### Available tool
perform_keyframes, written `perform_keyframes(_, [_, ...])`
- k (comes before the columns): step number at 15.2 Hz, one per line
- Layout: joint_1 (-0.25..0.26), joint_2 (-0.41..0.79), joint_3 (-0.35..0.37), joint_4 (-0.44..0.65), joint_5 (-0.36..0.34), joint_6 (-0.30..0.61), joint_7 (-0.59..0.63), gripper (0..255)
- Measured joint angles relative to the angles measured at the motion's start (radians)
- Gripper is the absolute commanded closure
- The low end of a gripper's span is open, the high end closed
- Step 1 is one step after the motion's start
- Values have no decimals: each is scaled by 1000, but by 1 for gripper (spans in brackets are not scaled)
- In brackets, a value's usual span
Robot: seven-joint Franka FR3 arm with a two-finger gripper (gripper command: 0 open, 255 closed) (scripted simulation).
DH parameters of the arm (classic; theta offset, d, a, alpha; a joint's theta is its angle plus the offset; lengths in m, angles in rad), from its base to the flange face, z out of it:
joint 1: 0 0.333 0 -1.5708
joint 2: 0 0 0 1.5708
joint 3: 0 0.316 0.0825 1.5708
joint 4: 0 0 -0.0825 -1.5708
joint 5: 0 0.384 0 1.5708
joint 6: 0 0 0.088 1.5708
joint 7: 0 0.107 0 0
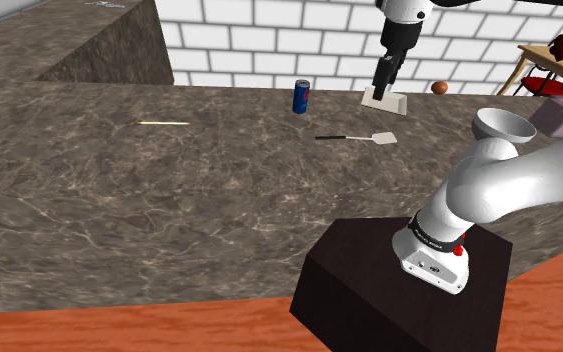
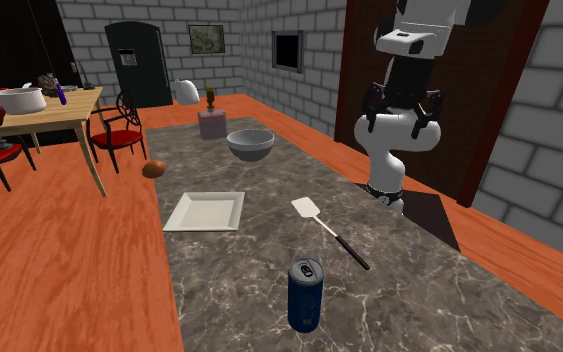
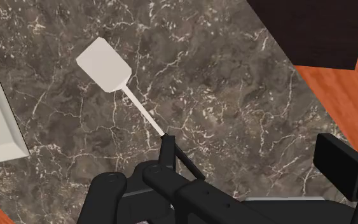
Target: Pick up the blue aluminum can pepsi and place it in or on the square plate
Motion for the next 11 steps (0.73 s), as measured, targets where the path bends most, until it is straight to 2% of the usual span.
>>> perform_keyframes(3, [-1, 36, -15, 8, -5, 31, -15, 0])
perform_keyframes(11, [-3, 316, -109, 124, -16, 218, -121, 0])
